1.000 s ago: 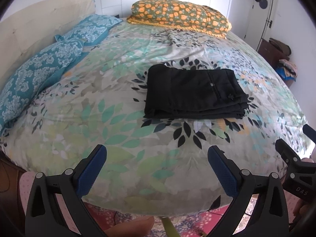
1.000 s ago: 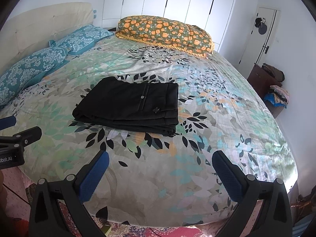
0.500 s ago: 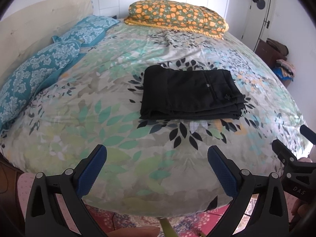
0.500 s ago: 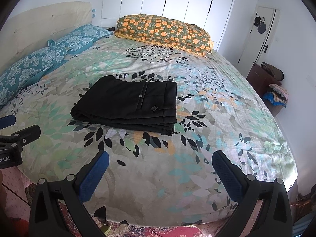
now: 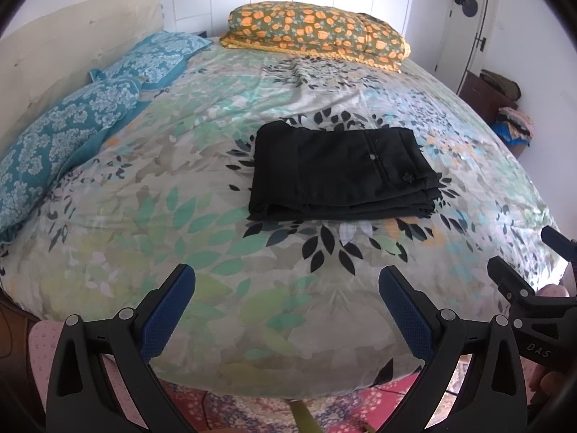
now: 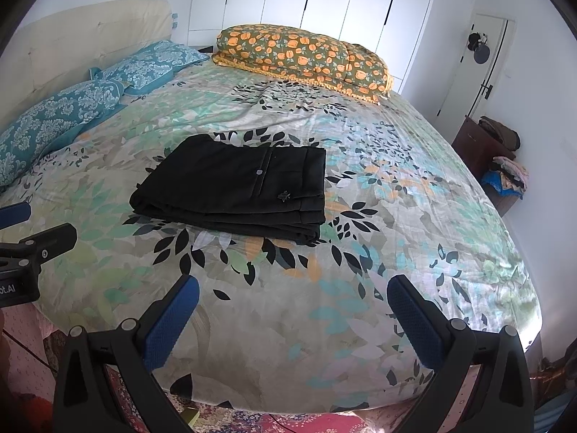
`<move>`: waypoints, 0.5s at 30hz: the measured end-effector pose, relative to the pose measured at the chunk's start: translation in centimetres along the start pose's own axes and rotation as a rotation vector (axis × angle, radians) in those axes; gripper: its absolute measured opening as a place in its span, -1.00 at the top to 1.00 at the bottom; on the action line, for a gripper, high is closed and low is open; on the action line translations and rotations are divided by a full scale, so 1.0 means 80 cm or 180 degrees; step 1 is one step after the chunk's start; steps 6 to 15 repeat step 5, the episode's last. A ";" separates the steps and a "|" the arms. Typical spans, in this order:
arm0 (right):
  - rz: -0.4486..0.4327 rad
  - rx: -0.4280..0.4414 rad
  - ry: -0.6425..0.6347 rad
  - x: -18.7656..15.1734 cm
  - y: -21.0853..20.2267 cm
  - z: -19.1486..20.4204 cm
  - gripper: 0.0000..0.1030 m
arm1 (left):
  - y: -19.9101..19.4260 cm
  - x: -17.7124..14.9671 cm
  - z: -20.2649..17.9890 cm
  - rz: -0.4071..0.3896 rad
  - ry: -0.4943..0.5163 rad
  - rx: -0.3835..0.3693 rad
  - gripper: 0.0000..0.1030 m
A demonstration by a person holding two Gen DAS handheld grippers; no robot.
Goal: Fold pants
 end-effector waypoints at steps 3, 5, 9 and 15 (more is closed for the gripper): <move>-0.0015 -0.0012 -0.0003 0.000 0.000 -0.001 -1.00 | 0.000 0.000 0.002 0.0006 -0.0034 0.0009 -0.98; -0.0032 -0.0018 0.0000 0.001 -0.001 -0.002 -1.00 | 0.000 0.000 0.002 -0.0001 -0.0027 0.0021 -0.98; -0.0032 -0.0018 0.0000 0.001 -0.001 -0.002 -1.00 | 0.000 0.000 0.002 -0.0001 -0.0027 0.0021 -0.98; -0.0032 -0.0018 0.0000 0.001 -0.001 -0.002 -1.00 | 0.000 0.000 0.002 -0.0001 -0.0027 0.0021 -0.98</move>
Point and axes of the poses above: each gripper's, at about its wrist camera, not at the fingertips, and y roughly the way its jaws point, z to its left, x to its top, the point moved 3 cm from there along y, roughly the way its jaws point, and after that the axes turned 2 degrees about -y, right-handed, at the moved point
